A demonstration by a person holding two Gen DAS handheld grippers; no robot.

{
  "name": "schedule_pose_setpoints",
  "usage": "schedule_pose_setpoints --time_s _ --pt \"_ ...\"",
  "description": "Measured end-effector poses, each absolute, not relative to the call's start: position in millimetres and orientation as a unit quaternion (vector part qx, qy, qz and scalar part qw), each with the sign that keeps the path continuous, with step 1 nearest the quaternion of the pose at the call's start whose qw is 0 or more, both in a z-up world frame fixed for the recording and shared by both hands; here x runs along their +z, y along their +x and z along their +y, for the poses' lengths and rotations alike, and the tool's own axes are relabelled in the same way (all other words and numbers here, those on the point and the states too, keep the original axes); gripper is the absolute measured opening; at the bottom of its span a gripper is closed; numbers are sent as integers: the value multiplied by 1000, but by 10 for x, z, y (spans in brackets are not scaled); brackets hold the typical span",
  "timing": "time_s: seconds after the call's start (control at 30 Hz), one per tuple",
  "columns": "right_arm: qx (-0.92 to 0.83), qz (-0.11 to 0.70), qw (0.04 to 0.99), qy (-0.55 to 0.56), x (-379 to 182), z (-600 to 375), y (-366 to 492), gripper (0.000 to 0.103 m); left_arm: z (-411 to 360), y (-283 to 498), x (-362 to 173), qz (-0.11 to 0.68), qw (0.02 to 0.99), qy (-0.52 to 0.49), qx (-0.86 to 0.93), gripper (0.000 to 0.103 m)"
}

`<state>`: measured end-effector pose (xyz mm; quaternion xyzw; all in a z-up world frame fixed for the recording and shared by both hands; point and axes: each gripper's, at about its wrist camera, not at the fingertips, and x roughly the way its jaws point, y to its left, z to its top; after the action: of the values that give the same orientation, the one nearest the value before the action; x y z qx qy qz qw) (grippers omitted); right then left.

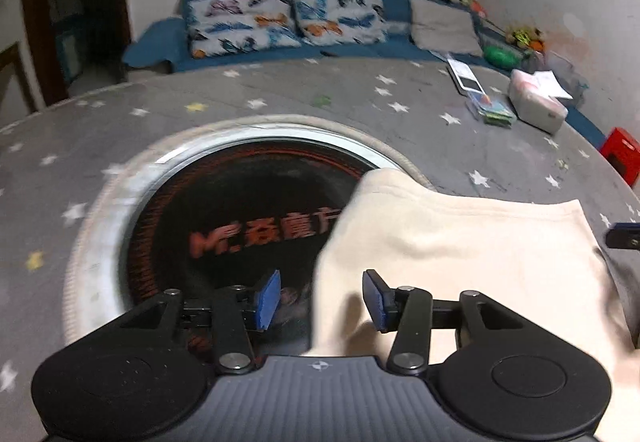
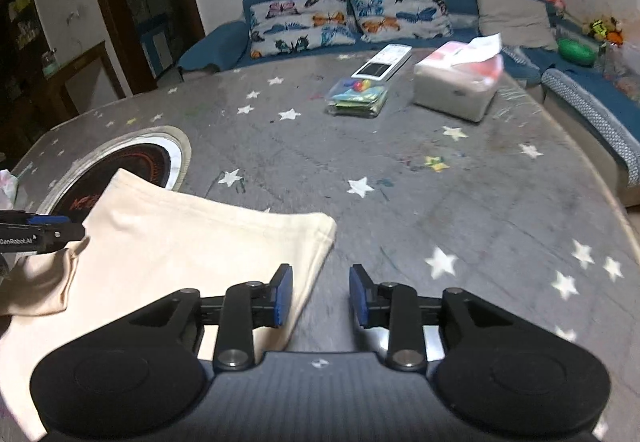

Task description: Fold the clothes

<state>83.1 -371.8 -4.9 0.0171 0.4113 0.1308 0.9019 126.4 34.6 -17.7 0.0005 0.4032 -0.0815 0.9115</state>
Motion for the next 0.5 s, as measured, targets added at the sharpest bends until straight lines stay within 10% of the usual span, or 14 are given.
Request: schedule_pose_setpoints --time_s 0.1,0.2,0.23,0.5 --pt "138 421 897 13 -122 -3633 989 31 245 1349 -264 398 911 16 -103 46" --pt "140 428 893 -5 -178 -3528 1110 28 171 1392 -272 383 915 31 -123 17" --pt "141 427 893 -13 -180 -3491 1133 11 164 1396 -264 378 917 31 -126 8" --pt "149 339 927 -67 310 -3053 1462 3 402 1460 122 299 951 11 -70 7"
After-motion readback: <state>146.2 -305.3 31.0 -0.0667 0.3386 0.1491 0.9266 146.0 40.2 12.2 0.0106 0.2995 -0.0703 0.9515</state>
